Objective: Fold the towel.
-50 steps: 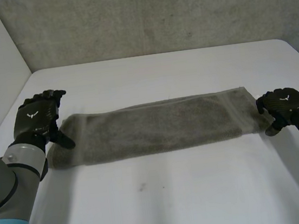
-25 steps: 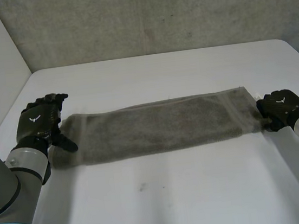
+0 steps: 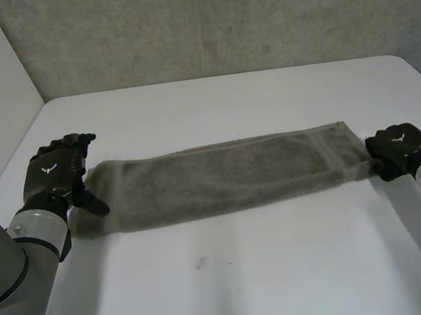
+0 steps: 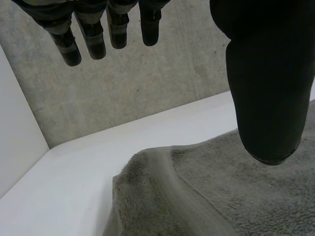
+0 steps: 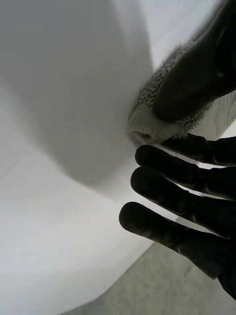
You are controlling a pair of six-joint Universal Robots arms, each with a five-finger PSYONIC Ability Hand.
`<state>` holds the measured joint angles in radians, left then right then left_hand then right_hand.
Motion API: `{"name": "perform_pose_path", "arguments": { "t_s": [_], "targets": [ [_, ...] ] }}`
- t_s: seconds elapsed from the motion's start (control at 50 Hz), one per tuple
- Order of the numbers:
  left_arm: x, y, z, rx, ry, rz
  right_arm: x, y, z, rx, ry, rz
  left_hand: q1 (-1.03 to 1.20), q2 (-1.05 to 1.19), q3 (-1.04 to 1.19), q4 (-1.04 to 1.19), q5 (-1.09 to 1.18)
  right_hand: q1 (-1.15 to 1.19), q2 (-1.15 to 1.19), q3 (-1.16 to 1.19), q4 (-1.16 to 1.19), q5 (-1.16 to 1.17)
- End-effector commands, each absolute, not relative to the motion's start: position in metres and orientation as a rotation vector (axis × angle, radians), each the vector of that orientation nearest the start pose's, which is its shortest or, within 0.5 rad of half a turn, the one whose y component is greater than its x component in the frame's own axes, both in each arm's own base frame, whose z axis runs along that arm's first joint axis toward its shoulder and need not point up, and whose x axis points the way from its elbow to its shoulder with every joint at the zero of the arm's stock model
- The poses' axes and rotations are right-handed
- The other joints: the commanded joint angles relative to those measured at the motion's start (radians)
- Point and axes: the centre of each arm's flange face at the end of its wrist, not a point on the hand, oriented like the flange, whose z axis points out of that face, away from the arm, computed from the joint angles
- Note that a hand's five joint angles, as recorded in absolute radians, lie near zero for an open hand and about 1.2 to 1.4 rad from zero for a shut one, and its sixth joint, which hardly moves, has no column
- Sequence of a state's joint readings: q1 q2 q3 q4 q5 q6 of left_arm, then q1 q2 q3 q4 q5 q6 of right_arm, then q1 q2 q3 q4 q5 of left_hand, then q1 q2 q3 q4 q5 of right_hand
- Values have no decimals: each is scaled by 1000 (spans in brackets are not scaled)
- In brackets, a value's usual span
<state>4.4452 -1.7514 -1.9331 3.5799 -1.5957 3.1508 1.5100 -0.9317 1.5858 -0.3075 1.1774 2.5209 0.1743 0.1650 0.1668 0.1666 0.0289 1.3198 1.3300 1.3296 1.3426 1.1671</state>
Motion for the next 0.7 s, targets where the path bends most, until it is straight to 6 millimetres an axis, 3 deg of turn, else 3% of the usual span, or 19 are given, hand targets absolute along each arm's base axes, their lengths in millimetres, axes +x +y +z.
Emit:
{"name": "perform_pose_path", "arguments": {
  "t_s": [0.02,0.06,0.12,0.16,0.22,0.34,0.38,0.4,0.44,0.46,0.48,0.5,0.54,0.56,0.6,0.62,0.64,0.66,0.7],
  "targets": [
    [-205,-263,186,310,2440,-2191,106,-386,128,-962,2463,-1967,0,10,8,8,-29,76,66,67,54,55],
    [-205,-263,186,312,2442,-2190,74,-395,137,-888,2528,-2017,0,10,8,8,-29,76,66,67,54,55],
    [-206,-262,186,314,2441,-2192,56,-398,141,-858,2563,-2039,0,10,8,8,-29,76,66,67,54,55],
    [-206,-262,186,314,2443,-2190,23,-404,147,-848,2642,-2070,0,10,8,8,-29,76,66,67,54,55],
    [-206,-262,186,314,2441,-2192,8,-405,152,-918,2703,-2069,0,10,8,8,-29,76,66,67,54,55],
    [-206,-262,187,312,2441,-2195,10,-405,162,-998,2709,-2053,0,10,8,8,-29,76,66,67,54,55],
    [-206,-262,187,310,2440,-2194,34,-403,183,-1030,2628,-2111,0,10,8,8,-29,76,66,67,54,55],
    [-206,-262,187,310,2440,-2194,34,-403,183,-1030,2627,-2111,0,10,8,8,-29,76,66,67,54,55],
    [-205,-262,186,310,2442,-2192,90,-395,210,-1104,2425,-2191,0,10,8,8,-29,76,66,67,54,55],
    [-205,-262,186,310,2442,-2192,90,-395,210,-1104,2424,-2192,0,10,8,8,-29,76,66,67,54,55],
    [-205,-262,186,308,2443,-2193,116,-389,220,-1123,2336,-2211,0,10,8,8,-29,76,66,67,54,55],
    [-205,-262,187,308,2441,-2195,117,-389,220,-1124,2335,-2211,0,10,8,8,-29,76,66,67,54,55],
    [-205,-262,187,308,2441,-2195,168,-375,231,-1145,2190,-2212,0,10,8,8,-29,76,66,67,54,55],
    [-205,-262,187,308,2441,-2195,168,-375,231,-1145,2189,-2212,0,10,8,8,-29,76,66,67,54,55],
    [-205,-262,187,308,2441,-2195,231,-350,240,-1215,2011,-2198,0,10,8,8,-29,76,66,67,54,55],
    [-205,-262,187,308,2441,-2195,231,-349,240,-1215,2010,-2198,0,10,8,8,-29,76,66,67,54,55],
    [-205,-262,187,308,2440,-2197,264,-333,240,-1263,1925,-2176,0,10,8,8,-29,76,66,67,54,55],
    [-205,-262,187,308,2441,-2195,264,-333,240,-1263,1925,-2176,0,10,8,8,-29,76,66,67,54,55],
    [-205,-262,187,308,2441,-2195,328,-297,226,-1367,1782,-2090,0,10,8,8,-29,76,66,67,54,55]
  ]
}}
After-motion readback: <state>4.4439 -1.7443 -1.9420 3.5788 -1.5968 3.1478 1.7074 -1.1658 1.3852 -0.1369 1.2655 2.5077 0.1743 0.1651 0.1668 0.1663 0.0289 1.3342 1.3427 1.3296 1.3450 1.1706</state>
